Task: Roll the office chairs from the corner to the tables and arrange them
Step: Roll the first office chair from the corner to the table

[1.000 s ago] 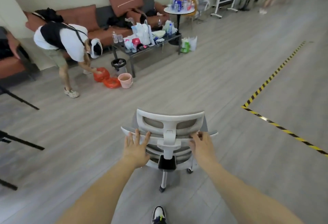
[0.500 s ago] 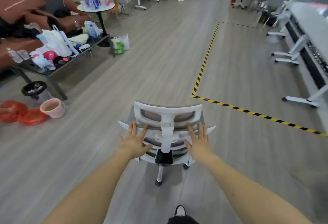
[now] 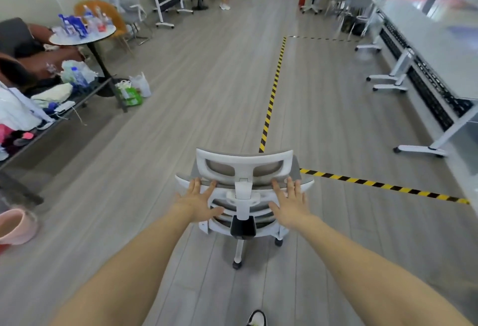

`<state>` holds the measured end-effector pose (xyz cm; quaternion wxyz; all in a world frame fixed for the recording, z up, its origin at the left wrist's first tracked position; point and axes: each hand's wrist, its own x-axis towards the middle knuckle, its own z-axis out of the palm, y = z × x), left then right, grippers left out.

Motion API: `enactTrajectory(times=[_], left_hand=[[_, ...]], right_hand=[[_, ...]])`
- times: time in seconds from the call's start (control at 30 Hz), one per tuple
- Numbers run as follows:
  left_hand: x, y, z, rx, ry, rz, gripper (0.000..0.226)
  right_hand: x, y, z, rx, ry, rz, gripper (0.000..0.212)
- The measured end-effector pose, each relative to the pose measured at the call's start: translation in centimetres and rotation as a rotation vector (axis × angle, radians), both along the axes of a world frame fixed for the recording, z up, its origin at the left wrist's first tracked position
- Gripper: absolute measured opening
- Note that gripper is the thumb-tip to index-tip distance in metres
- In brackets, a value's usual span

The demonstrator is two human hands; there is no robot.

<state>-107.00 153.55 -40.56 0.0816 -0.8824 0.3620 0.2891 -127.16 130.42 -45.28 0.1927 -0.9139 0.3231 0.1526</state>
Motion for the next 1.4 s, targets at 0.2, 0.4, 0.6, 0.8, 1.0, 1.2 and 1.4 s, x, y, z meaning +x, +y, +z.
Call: enactTrajectory(times=[0.2,0.4,0.6,0.8,1.0,1.2,1.4], left_hand=[[7.5,-12.2,-0.7,0.002,0.006,0.002,0.099],[16.1,-24.1,-1.4,-0.04,0.023,-0.001,0.098],[26.3,-36.9,-2.2,-0.073,0.022,-0.012,0.098],[37.0,-49.7,-1.5,-0.051,0.034,-0.033,0.098],[46.4,-62.7,-0.9,-0.021,0.023,-0.068,0.098],[55.3,-76.1,-2.2,-0.091,0.006,-0.061,0.095],[63.0,-89.8,-2.5,-0.091,-0.004,-0.016,0.094]], right_hand=[[7.8,-12.7,0.3,0.03,0.058,0.01,0.069],[16.1,-24.8,-0.2,0.02,0.026,-0.002,0.07],[26.0,-37.0,-0.6,0.005,0.0,-0.034,0.069],[36.2,-49.3,1.0,0.044,0.068,-0.046,0.069],[45.0,-61.5,1.4,0.063,0.066,-0.078,0.071],[54.0,-74.8,0.2,0.017,-0.019,-0.115,0.076],[62.1,-88.3,0.0,0.038,-0.068,-0.119,0.074]])
